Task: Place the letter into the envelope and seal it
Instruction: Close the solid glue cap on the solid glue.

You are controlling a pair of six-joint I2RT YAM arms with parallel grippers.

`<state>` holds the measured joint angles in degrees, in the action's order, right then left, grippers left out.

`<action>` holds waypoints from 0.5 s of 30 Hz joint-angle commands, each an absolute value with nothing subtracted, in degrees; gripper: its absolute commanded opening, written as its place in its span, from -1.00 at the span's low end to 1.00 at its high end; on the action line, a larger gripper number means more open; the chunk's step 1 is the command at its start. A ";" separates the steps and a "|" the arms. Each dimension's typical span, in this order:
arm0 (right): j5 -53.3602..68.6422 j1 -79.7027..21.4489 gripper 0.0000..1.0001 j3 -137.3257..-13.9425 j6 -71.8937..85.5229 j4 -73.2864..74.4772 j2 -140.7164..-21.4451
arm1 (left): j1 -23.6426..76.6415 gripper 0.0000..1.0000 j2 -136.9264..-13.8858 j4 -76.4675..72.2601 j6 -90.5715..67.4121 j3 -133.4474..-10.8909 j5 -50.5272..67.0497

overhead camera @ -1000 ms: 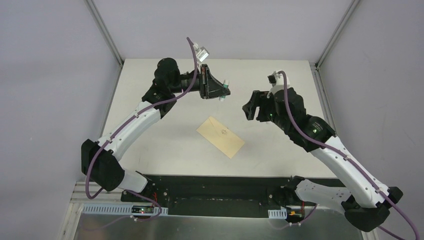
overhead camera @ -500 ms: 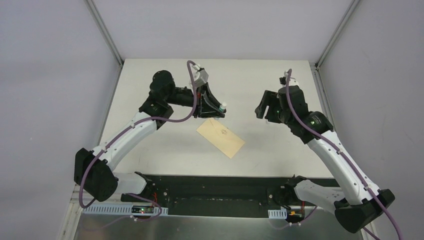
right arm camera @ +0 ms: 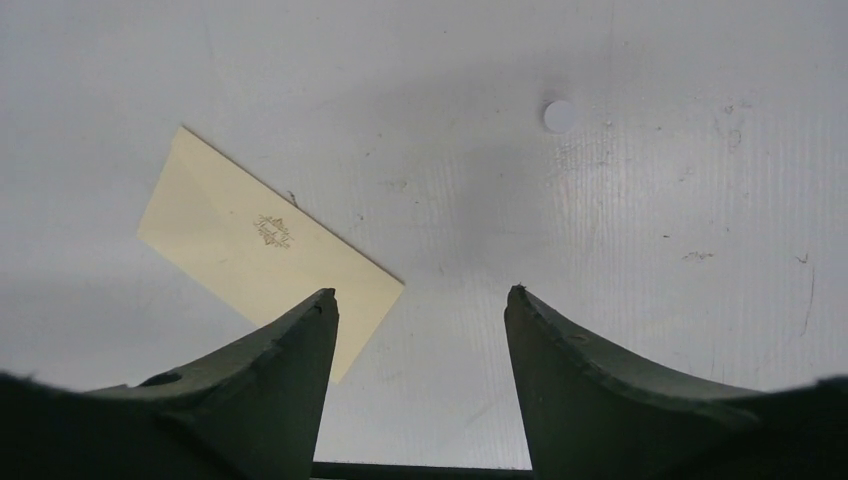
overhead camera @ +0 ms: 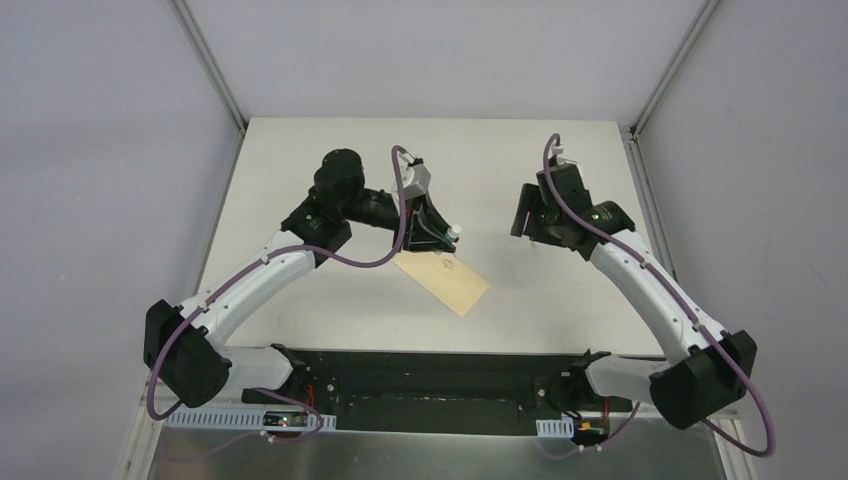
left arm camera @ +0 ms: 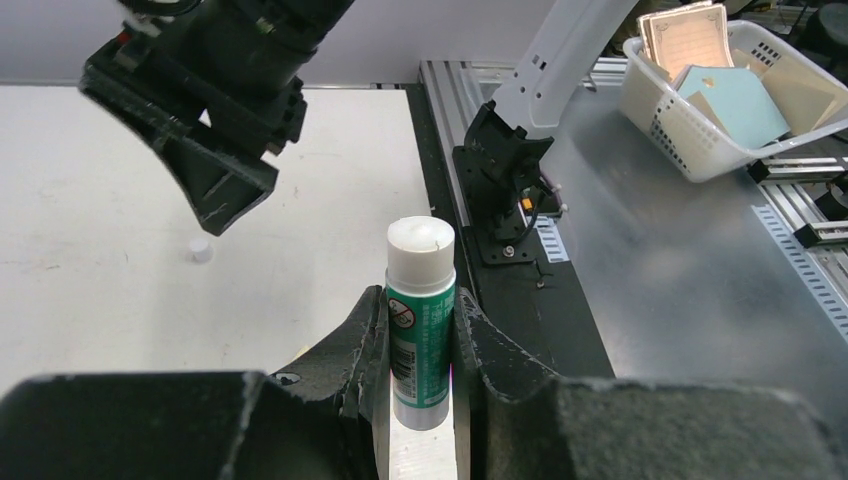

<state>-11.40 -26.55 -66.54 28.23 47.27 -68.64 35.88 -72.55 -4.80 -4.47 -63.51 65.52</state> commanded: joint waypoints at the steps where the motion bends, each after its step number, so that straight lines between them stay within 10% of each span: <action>1: -13.45 -25.00 0.28 -66.72 28.28 47.25 -73.27 | 37.95 -1.00 -72.46 -2.12 -0.53 -65.31 61.94; 15: -15.07 -18.56 0.06 -65.09 26.70 39.95 -87.35 | 38.57 -1.00 -72.33 -4.70 -3.19 -64.28 60.84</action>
<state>-13.56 -19.84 -65.69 27.51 43.99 -85.65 38.26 -72.75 -2.39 -2.79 -63.51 61.45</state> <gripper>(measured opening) 0.537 0.200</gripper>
